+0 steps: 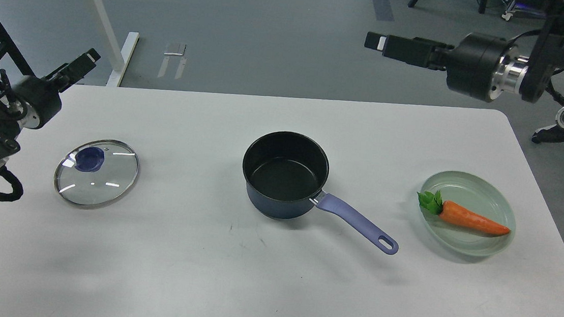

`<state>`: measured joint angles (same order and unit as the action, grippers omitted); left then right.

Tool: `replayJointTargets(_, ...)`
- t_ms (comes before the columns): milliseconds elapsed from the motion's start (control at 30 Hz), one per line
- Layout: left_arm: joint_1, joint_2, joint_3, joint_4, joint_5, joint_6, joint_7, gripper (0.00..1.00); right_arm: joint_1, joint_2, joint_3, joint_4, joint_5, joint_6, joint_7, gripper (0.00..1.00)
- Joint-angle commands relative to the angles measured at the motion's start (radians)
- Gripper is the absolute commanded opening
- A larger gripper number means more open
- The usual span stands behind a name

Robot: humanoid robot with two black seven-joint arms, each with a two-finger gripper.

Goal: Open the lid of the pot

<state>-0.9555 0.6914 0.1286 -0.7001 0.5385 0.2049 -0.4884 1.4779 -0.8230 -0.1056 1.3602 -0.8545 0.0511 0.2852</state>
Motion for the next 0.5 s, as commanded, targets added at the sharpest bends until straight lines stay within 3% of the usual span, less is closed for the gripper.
replayJointTargets(0, -0.038, -0.039, 0.0, 0.001, -0.185, -0.035, 0.0, 0.99, -0.141, -0.037, 0.212, -0.047, 0.15, 0.0, -0.006, 0.99)
replayJointTargets(167, -0.037, -0.099, -0.072, 0.007, -0.377, -0.094, 0.0, 0.99, -0.241, -0.057, 0.368, -0.056, 0.331, -0.002, -0.003, 0.99)
replayJointTargets(333, -0.017, -0.164, -0.141, 0.013, -0.459, -0.183, 0.0, 0.99, -0.286, -0.059, 0.38, -0.058, 0.523, -0.075, 0.003, 0.99)
replayJointTargets(467, -0.011, -0.202, -0.184, 0.019, -0.531, -0.2, 0.0, 0.99, -0.324, -0.047, 0.379, -0.105, 0.76, -0.091, 0.009, 0.99)
